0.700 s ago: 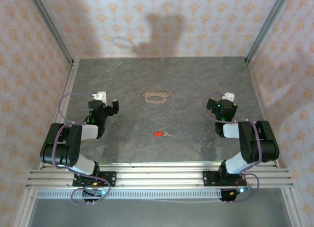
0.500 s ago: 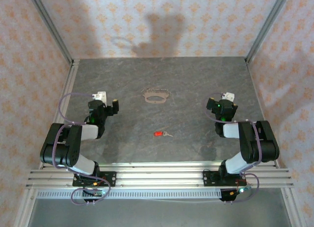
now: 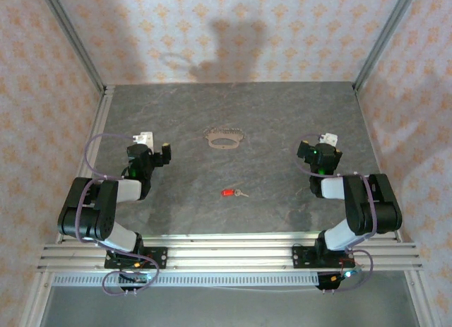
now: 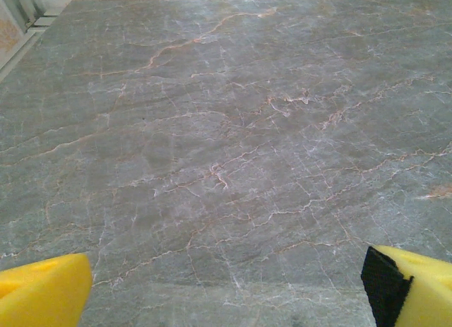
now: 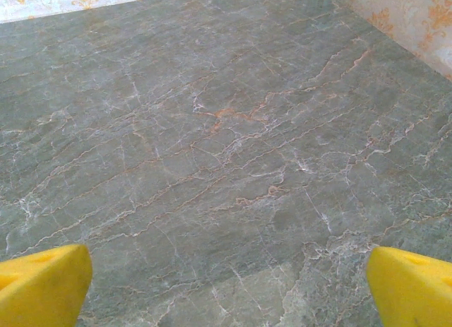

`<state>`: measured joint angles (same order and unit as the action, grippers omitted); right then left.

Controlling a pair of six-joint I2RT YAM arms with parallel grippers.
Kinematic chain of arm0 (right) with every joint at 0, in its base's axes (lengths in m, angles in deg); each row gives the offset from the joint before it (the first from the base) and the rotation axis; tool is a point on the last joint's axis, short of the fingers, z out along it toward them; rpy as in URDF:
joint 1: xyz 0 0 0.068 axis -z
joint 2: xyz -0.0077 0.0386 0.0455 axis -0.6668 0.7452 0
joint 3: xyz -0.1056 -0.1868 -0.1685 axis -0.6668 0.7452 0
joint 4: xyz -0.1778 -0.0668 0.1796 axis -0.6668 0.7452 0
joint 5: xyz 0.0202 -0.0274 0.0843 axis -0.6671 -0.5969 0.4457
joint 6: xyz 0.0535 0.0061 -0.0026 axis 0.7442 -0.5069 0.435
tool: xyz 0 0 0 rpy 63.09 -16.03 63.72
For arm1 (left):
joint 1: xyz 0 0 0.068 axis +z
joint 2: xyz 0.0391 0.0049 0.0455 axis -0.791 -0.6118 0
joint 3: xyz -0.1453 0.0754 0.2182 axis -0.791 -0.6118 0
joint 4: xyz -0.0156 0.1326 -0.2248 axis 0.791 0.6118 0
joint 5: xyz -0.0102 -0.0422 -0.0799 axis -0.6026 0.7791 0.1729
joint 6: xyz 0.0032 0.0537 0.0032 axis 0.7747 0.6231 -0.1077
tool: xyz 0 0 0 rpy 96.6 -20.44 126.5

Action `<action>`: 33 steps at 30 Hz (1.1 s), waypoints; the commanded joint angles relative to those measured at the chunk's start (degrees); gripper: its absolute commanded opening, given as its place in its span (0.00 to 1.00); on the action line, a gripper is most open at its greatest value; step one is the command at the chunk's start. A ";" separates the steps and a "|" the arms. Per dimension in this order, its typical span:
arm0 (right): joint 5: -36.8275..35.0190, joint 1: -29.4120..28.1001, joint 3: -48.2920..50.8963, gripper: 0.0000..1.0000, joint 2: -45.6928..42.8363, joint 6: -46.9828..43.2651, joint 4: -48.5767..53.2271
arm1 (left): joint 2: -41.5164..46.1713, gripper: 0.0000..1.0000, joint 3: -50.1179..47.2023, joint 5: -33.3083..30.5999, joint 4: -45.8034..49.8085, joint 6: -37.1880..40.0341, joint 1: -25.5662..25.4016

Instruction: Put the keys on the keyring

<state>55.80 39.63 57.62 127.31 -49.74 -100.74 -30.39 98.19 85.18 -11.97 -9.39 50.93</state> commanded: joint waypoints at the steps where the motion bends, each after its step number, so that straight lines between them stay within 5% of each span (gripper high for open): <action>1: 0.02 0.31 -0.27 0.99 -0.38 0.33 -1.56 | 0.37 1.00 1.40 -0.74 0.69 -0.02 0.39; 5: 0.21 0.35 0.50 1.00 -1.37 0.13 -2.39 | 2.88 0.99 3.10 2.66 5.38 1.65 0.20; 7: -0.71 0.27 0.28 1.00 -5.15 0.45 0.79 | 5.98 0.98 7.46 3.96 16.47 1.80 0.03; 13: -6.55 0.42 -7.07 0.99 -17.95 11.37 22.82 | 11.33 0.97 15.05 1.75 31.05 -3.42 -0.14; 16: 0.76 0.53 -14.73 1.00 -19.59 18.44 36.78 | 11.23 0.97 20.91 1.49 40.33 -9.98 -0.78; 21: 21.32 -2.21 -26.11 0.85 -13.19 23.62 46.87 | 8.30 0.97 29.17 3.63 50.61 -16.51 -5.42; 33: 28.54 -24.69 -54.33 0.73 15.60 22.87 63.15 | 4.38 0.98 36.07 5.58 59.00 -28.87 -8.94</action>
<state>81.57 17.22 8.14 138.44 -27.23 -44.50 -26.02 131.50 90.97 43.00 -33.43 41.89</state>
